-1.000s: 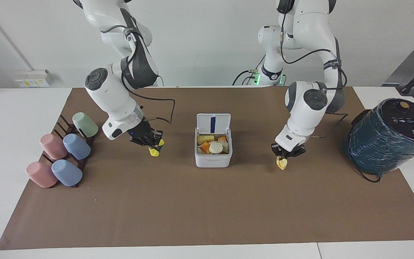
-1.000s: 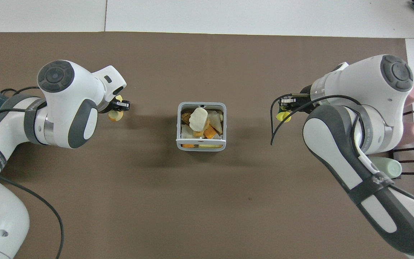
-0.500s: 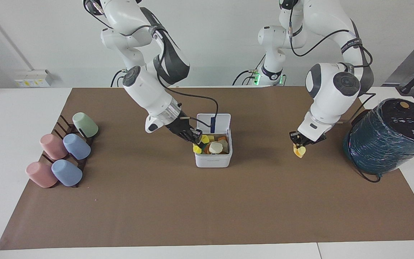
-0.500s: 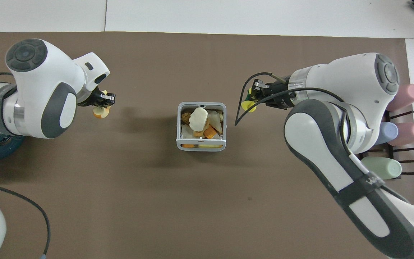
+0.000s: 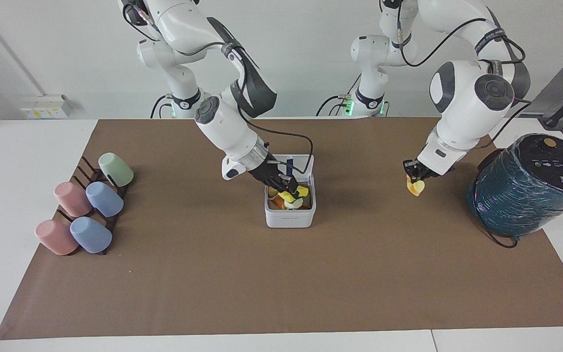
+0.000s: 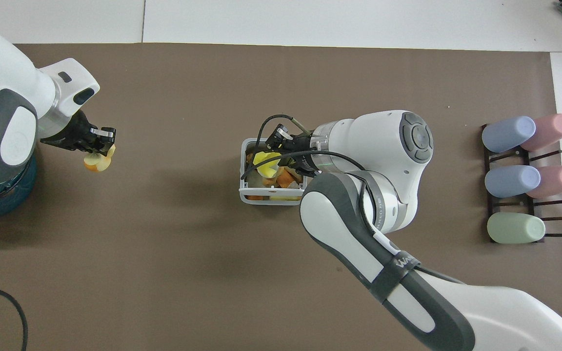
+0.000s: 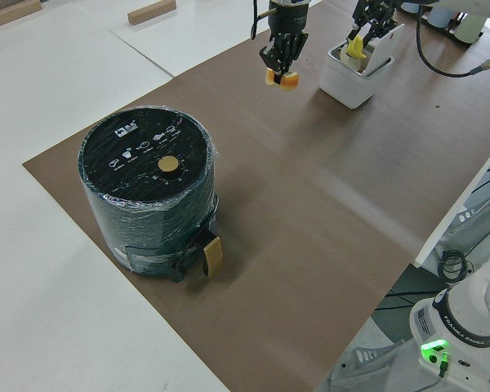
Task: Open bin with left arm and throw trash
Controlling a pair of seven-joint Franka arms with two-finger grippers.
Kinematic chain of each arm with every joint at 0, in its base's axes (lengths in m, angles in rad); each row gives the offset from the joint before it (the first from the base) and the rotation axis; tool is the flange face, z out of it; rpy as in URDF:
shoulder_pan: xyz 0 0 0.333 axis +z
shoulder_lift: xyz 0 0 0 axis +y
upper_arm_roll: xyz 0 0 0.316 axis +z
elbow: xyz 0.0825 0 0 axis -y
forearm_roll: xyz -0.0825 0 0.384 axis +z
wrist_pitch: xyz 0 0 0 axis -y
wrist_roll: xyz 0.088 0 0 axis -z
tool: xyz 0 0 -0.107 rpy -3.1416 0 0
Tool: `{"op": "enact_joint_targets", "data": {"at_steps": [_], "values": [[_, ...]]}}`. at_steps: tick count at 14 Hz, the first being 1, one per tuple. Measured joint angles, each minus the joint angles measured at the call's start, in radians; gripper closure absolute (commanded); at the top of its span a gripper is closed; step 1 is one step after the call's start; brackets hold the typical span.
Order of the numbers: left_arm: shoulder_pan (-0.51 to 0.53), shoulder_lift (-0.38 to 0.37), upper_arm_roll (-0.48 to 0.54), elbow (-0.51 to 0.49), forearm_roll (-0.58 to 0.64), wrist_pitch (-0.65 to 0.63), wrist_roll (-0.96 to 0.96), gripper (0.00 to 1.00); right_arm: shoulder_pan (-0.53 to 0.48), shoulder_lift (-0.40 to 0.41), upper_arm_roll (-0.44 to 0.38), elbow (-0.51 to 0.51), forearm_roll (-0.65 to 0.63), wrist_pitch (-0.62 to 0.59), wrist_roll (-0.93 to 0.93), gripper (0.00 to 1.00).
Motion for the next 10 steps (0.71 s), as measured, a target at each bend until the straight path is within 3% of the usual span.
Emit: {"op": "enact_joint_targets", "data": {"at_steps": [6, 10], "values": [[0.002, -0.016, -0.002, 0.016, -0.009, -0.043, 0.0, 1.0, 0.0, -0.032, -0.015, 0.012, -0.029, 0.005, -0.002, 0.0], [-0.01, -0.023, -0.031, 0.036, -0.077, -0.036, -0.072, 1.0, -0.065, -0.08, -0.03, 0.013, -0.387, 0.0, -0.002, 0.0]]}}
